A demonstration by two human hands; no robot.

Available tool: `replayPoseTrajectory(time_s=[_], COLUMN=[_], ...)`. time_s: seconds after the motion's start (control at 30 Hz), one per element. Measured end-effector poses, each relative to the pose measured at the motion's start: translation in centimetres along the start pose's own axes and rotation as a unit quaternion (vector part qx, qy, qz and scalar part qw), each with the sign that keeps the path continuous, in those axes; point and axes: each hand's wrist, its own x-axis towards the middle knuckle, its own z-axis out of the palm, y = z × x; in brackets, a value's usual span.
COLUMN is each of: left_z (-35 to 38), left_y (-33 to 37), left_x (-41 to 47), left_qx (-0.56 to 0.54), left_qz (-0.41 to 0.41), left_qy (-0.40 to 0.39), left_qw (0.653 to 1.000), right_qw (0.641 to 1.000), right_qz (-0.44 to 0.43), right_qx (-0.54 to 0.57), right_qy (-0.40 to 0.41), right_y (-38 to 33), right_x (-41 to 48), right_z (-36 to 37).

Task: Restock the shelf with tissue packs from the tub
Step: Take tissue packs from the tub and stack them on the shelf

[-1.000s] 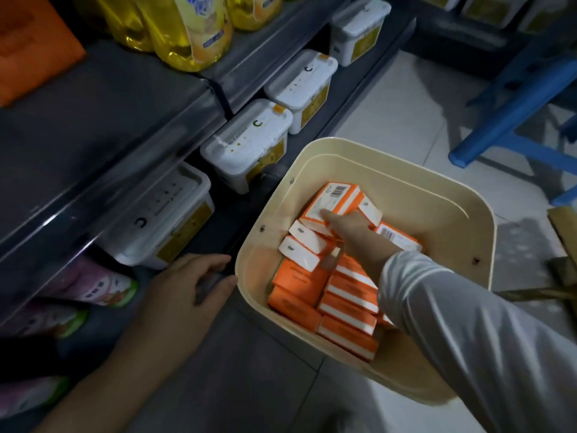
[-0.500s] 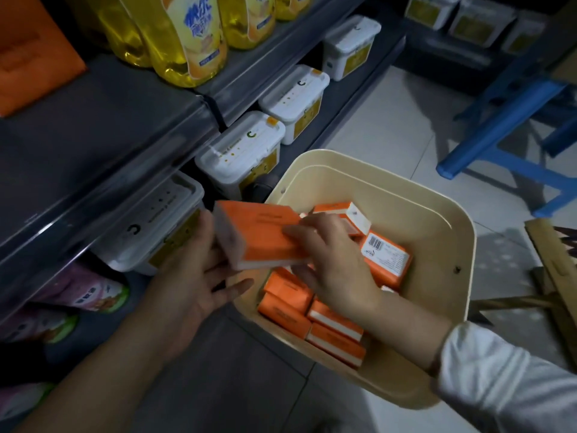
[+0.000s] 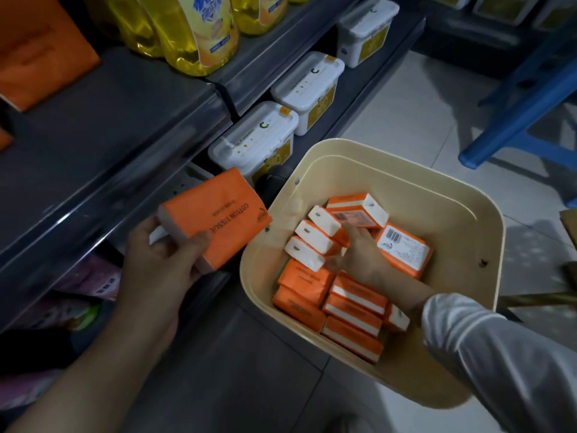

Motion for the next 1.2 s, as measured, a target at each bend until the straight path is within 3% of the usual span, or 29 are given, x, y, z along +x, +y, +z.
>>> replayPoseTrajectory(time_s=[0.23, 0.4, 0.5, 0.7, 1.0, 1.2], left_z=[-0.9, -1.6, -1.8, -1.8, -1.9, -1.3], left_y=[0.1, -0.2, -0.4, -0.2, 0.2, 1.0], left_x=[0.2, 0.4, 0.5, 0.1, -1.0, -2.0], left_qx=[0.000, -0.005, -0.008, -0.009, -0.007, -0.013], left_qz=[0.011, -0.003, -0.007, -0.005, 0.005, 0.019], left_qy=[-0.012, -0.012, -0.011, -0.010, -0.001, 0.043], left_qw=[1.000, 1.000, 1.000, 1.000, 1.000, 0.999], right_qw=[0.996, 0.989, 0.987, 0.992, 0.988, 0.996], right_qz=[-0.022, 0.013, 0.027, 0.001, -0.032, -0.042], right_qx=[-0.085, -0.092, -0.105, -0.119, -0.148, 0.015], right_qy=[0.035, -0.112, -0.120, -0.038, -0.039, 0.080], right_y=[-1.4, -1.4, -1.0, -0.2, 0.2, -1.4], right_x=[2.6, 5.0, 5.5, 3.0, 1.3, 0.0], right_z=[1.6, 1.0, 0.8, 3.1, 3.8, -0.4])
